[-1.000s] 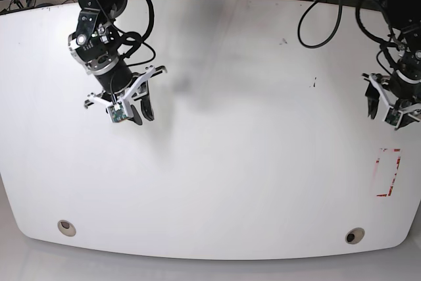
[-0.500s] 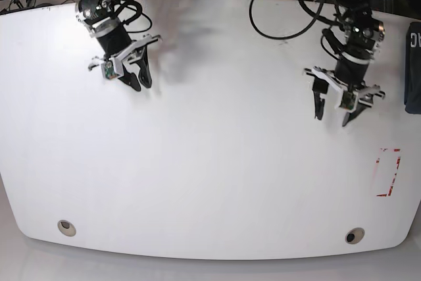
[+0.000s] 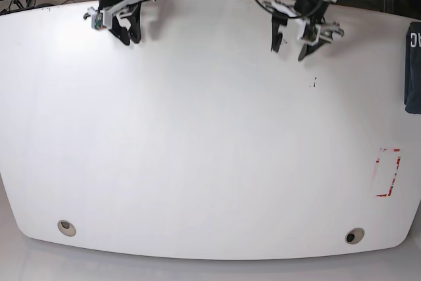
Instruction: Fold the T-shirt properly
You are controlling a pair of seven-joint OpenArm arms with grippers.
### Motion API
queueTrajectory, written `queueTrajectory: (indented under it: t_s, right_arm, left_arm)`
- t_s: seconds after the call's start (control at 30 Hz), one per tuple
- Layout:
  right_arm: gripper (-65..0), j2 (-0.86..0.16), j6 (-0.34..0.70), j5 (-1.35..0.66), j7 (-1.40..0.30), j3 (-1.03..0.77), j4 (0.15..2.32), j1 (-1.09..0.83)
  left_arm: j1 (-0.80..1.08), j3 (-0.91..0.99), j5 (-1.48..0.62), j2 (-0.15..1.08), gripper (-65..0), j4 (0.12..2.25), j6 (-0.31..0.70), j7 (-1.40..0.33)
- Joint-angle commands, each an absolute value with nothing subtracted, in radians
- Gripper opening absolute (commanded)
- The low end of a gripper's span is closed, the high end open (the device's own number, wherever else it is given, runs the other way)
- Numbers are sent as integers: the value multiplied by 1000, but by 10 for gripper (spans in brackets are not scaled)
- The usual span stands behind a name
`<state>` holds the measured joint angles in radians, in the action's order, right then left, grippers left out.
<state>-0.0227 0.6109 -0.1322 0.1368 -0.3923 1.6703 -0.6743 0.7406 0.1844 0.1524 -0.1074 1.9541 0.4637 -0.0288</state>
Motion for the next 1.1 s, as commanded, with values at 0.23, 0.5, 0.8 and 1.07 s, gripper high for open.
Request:
queueTrajectory:
  t_s: [0.23,0.5,0.8,1.07]
  right_arm:
    - [-514,-18,624,-140,216,-415,1669,-868]
    - [-514,13,624,-134,291,-410,1554,-955]
    - [-514,5,624,-131,292,-406,1333,-932]
    - [-514,-4,616,-27,289,-414,1116,-791]
  left_arm:
    - [1052,148,133,-104,-304,1969,469,-21]
    - [1138,145,8,-7,-304,1853,467,-24]
    - [1006,143,-58,87,-306,1526,464,-24]
    - [829,119,-51,108,-306,1214,464,-25]
